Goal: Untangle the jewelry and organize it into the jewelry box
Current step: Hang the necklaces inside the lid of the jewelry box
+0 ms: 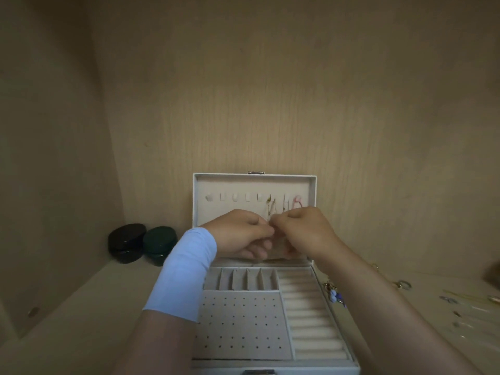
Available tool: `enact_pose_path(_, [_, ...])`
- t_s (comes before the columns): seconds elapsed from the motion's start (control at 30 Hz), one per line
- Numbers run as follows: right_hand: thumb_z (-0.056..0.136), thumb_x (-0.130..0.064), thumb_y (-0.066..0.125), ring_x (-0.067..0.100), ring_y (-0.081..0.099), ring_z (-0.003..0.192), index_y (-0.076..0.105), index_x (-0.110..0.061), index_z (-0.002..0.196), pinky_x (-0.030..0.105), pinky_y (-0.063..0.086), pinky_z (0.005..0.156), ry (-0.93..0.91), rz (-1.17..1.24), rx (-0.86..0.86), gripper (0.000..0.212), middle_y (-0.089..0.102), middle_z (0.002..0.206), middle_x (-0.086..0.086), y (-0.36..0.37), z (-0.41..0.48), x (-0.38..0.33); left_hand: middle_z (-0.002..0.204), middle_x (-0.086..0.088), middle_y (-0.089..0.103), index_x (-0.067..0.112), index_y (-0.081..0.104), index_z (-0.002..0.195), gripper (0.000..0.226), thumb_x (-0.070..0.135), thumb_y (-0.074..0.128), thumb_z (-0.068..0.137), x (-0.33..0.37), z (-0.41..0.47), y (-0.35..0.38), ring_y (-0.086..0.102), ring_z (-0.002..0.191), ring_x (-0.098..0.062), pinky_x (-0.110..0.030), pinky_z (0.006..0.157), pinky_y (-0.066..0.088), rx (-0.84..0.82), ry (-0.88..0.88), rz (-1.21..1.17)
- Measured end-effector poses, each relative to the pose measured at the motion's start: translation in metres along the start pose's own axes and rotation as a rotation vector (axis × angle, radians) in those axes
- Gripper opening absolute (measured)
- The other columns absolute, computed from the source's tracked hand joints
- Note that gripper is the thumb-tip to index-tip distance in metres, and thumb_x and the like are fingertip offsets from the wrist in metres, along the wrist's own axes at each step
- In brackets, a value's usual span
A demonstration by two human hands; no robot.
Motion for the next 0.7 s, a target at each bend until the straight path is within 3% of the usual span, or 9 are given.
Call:
enact_pose_path(0.17, [0.092, -0.019, 0.069, 0.026, 0.070, 0.067, 0.075, 0.004, 0.091, 0.031, 0.061, 0.061, 0.057, 0.235, -0.147, 0.023, 0.073, 0.084, 0.026, 0.000, -0.010, 0.000, 0.110, -0.001, 0.073, 0.013, 0.068, 0.109, 0.024, 0.030, 0.057, 0.098, -0.001, -0.004, 0.000, 0.069, 0.105, -0.013, -0.035, 0.101, 0.051, -0.146, -0.029, 0.143])
enact_pose_path(0.27, [0.091, -0.013, 0.070, 0.022, 0.072, 0.071, 0.077, 0.001, 0.092, 0.031, 0.062, 0.067, 0.043, 0.246, -0.104, 0.015, 0.077, 0.081, 0.015, -0.002, -0.005, 0.003, 0.107, -0.001, 0.075, 0.017, 0.072, 0.108, 0.023, 0.032, 0.061, 0.094, -0.005, -0.007, -0.009, 0.069, 0.104, -0.014, -0.036, 0.099, 0.052, -0.104, -0.051, 0.188])
enact_pose_path(0.37, [0.089, -0.021, 0.071, 0.005, 0.062, 0.061, 0.079, -0.008, 0.081, 0.025, 0.052, 0.066, -0.073, 0.009, -0.008, 0.016, 0.077, 0.078, 0.006, -0.008, 0.004, 0.005, 0.104, -0.009, 0.074, 0.018, 0.073, 0.104, 0.019, 0.028, 0.063, 0.092, -0.004, -0.006, -0.015, 0.070, 0.101, -0.024, -0.033, 0.087, 0.058, 0.042, -0.044, 0.212])
enact_pose_path(0.47, [0.086, -0.027, 0.071, -0.006, 0.064, 0.072, 0.077, -0.023, 0.070, 0.021, 0.050, 0.075, -0.193, -0.176, 0.058, 0.018, 0.073, 0.070, -0.010, -0.017, 0.004, -0.001, 0.097, -0.004, 0.074, 0.020, 0.067, 0.117, 0.025, 0.024, 0.063, 0.093, 0.003, -0.004, -0.002, 0.072, 0.086, -0.014, -0.019, 0.060, 0.053, 0.122, 0.022, 0.174])
enact_pose_path(0.57, [0.084, -0.036, 0.068, 0.004, 0.068, 0.078, 0.075, -0.031, 0.071, 0.034, 0.058, 0.078, -0.237, -0.303, 0.085, 0.016, 0.073, 0.072, -0.013, -0.024, 0.004, -0.006, 0.080, 0.009, 0.072, 0.017, 0.067, 0.115, 0.022, 0.021, 0.061, 0.095, 0.010, -0.001, 0.019, 0.070, 0.068, -0.007, -0.018, 0.048, 0.046, 0.109, 0.099, 0.061])
enact_pose_path(0.7, [0.083, -0.040, 0.069, 0.007, 0.069, 0.074, 0.075, -0.033, 0.070, 0.040, 0.059, 0.076, -0.260, -0.293, 0.105, 0.015, 0.072, 0.071, -0.013, -0.028, 0.004, -0.008, 0.070, 0.009, 0.072, 0.016, 0.072, 0.103, 0.016, 0.025, 0.064, 0.093, 0.011, 0.001, 0.024, 0.064, 0.058, -0.009, -0.019, 0.045, 0.038, 0.164, 0.117, 0.034])
Point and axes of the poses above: each hand's wrist, its own z-axis towards the middle knuckle, its own y-axis out of the palm, x = y × z, the point moved 2 cm from there along z, towards the middle knuckle
